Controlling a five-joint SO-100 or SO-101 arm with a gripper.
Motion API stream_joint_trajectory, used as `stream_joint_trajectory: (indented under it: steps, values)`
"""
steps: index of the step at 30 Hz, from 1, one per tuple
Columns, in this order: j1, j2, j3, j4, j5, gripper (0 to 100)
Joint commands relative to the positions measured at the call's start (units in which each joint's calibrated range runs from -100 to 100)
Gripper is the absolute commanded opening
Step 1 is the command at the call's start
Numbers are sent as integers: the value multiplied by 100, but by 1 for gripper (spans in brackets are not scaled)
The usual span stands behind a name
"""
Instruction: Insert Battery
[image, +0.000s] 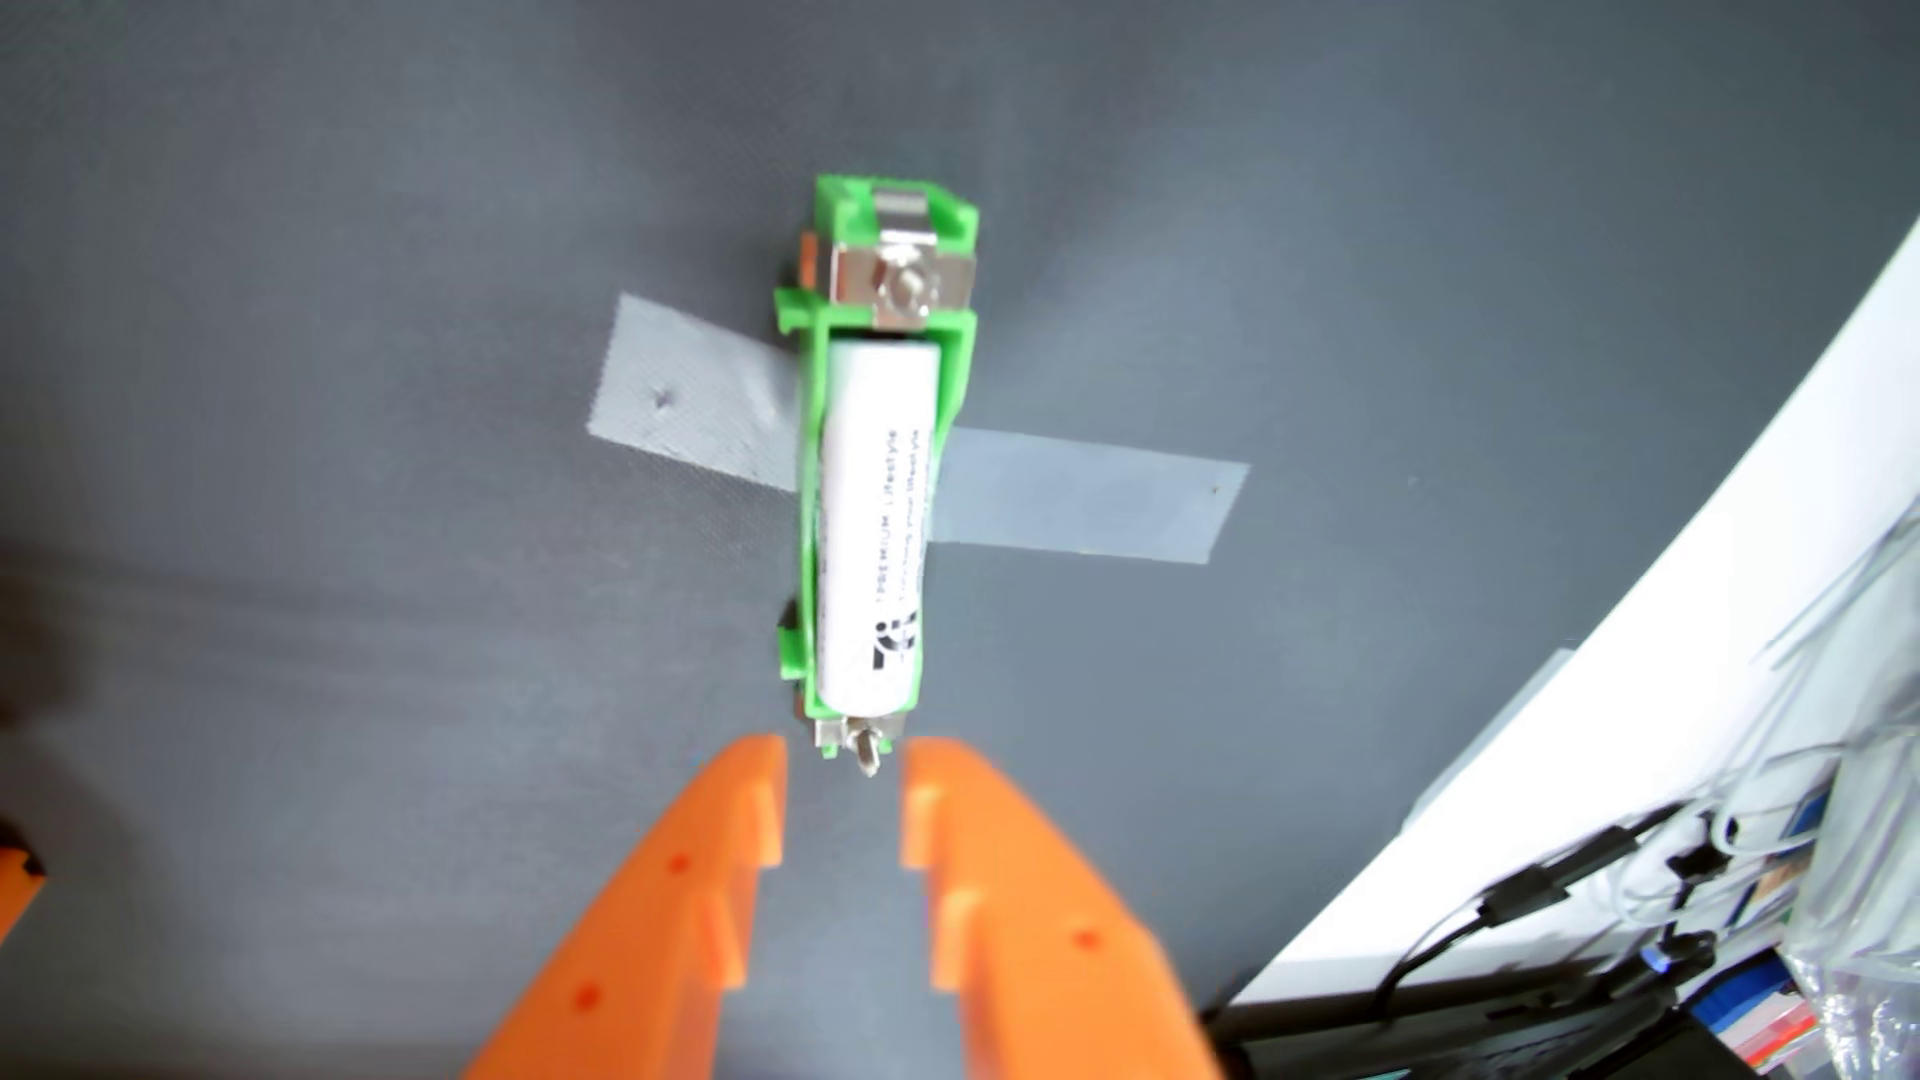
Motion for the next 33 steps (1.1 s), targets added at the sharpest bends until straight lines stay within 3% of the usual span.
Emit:
stream_joint_trajectory:
  steps: [1,8,33]
  values:
    - [45,-150,-4,-193,65,2]
    - [683,-133,122,-684,101,2]
    - [399,483,104,-845,111,2]
